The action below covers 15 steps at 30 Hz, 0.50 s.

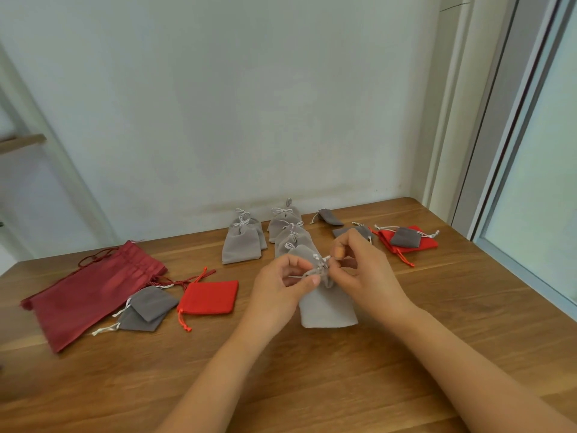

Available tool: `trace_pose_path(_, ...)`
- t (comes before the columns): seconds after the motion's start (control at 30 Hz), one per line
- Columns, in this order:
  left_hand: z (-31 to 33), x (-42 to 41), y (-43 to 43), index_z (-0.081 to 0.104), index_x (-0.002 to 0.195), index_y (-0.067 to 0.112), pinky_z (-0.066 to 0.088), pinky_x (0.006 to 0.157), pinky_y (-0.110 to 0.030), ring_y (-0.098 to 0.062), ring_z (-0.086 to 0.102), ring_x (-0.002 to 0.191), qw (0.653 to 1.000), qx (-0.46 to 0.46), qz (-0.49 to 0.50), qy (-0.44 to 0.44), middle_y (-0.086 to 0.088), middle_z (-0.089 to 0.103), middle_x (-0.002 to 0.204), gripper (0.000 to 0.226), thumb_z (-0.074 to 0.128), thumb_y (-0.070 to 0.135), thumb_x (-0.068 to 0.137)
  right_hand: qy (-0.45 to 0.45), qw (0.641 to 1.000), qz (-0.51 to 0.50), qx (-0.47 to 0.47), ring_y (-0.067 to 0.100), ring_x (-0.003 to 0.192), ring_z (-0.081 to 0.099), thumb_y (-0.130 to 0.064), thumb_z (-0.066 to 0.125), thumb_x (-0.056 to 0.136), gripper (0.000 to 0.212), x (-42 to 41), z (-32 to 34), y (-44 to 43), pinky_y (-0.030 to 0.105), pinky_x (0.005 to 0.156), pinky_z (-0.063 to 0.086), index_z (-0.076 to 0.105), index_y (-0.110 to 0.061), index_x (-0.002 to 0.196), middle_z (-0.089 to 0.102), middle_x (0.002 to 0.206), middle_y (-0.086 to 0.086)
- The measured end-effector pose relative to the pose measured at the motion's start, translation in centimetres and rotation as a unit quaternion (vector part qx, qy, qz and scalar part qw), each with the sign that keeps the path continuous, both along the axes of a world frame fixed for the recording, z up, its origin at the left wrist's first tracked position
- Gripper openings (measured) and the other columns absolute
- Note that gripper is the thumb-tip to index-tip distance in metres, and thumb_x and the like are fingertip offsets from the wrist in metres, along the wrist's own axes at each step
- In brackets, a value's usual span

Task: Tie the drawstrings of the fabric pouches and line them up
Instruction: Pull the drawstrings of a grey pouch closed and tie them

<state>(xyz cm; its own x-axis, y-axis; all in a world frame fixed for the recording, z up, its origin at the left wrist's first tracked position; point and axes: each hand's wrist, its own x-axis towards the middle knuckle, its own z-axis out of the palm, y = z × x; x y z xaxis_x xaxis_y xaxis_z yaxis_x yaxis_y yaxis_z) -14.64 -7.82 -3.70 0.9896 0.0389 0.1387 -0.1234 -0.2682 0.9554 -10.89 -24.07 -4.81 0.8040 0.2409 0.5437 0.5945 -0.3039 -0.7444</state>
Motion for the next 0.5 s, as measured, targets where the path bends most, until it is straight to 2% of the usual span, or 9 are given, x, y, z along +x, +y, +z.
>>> trace_pose_path(0.07, 0.6, 0.9, 1.0, 0.063, 0.091, 0.016, 0.049, 0.068, -0.015, -0.007, 0.063, 0.080, 1.000, 0.002, 0.027, 0.001, 0.001, 0.069, 0.090, 0.012, 0.071, 0.010, 0.084, 0.013, 0.999, -0.006, -0.037, 0.001, 0.101, 0.059, -0.014, 0.061, 0.090, 0.021, 0.4, -0.3, 0.0, 0.023, 0.091, 0.050, 0.053, -0.030, 0.101, 0.061, 0.106, -0.015)
trace_pose_path(0.13, 1.3, 2.4, 2.6, 0.062, 0.088, 0.018, 0.048, 0.068, -0.021, -0.012, 0.060, 0.082, 0.998, -0.012, 0.065, 0.005, 0.000, 0.067, 0.090, 0.013, 0.069, 0.008, 0.085, 0.017, 0.989, -0.014, -0.147, -0.006, 0.122, 0.042, -0.026, 0.058, 0.094, 0.038, 1.2, -1.1, -0.3, 0.017, 0.102, 0.037, 0.048, -0.030, 0.131, 0.051, 0.133, -0.017)
trace_pose_path(0.2, 1.8, 4.0, 4.6, 0.061, 0.086, 0.018, 0.047, 0.072, -0.026, -0.016, 0.059, 0.085, 0.995, -0.025, 0.101, 0.003, -0.001, 0.065, 0.090, 0.016, 0.066, 0.003, 0.086, 0.021, 0.975, 0.002, -0.223, -0.005, 0.134, 0.027, -0.034, 0.056, 0.096, 0.052, 1.9, -2.0, -0.3, 0.021, 0.111, 0.027, 0.036, -0.032, 0.144, 0.037, 0.148, -0.015)
trace_pose_path(0.33, 1.7, 7.4, 8.6, 0.062, 0.090, 0.016, 0.050, 0.076, -0.033, -0.023, 0.060, 0.091, 0.985, -0.024, 0.165, 0.048, -0.009, 0.065, 0.100, 0.015, 0.059, 0.002, 0.091, 0.057, 0.948, 0.038, -0.309, 0.009, 0.148, 0.007, -0.046, 0.052, 0.095, 0.062, 2.7, -3.6, 0.1, 0.035, 0.120, 0.016, 0.021, -0.045, 0.148, 0.015, 0.160, -0.013)
trace_pose_path(0.4, 0.9, 9.2, 10.4, 0.063, 0.096, 0.015, 0.049, 0.077, -0.036, -0.025, 0.059, 0.092, 0.978, -0.012, 0.198, 0.072, -0.014, 0.065, 0.110, 0.016, 0.057, 0.001, 0.091, 0.053, 0.935, 0.030, -0.349, 0.012, 0.148, 0.008, -0.050, 0.049, 0.095, 0.062, 2.8, -3.8, 0.2, 0.037, 0.121, 0.016, 0.020, -0.045, 0.149, 0.011, 0.161, -0.011)
trace_pose_path(0.5, -0.5, 10.4, 11.4, 0.064, 0.101, 0.010, 0.044, 0.076, -0.032, -0.023, 0.056, 0.094, 0.969, 0.032, 0.227, 0.094, -0.014, 0.063, 0.112, 0.016, 0.057, 0.001, 0.090, 0.047, 0.929, 0.022, -0.366, 0.015, 0.147, 0.014, -0.053, 0.046, 0.095, 0.060, 2.9, -3.9, 0.3, 0.037, 0.120, 0.017, 0.021, -0.044, 0.149, 0.012, 0.161, -0.010)
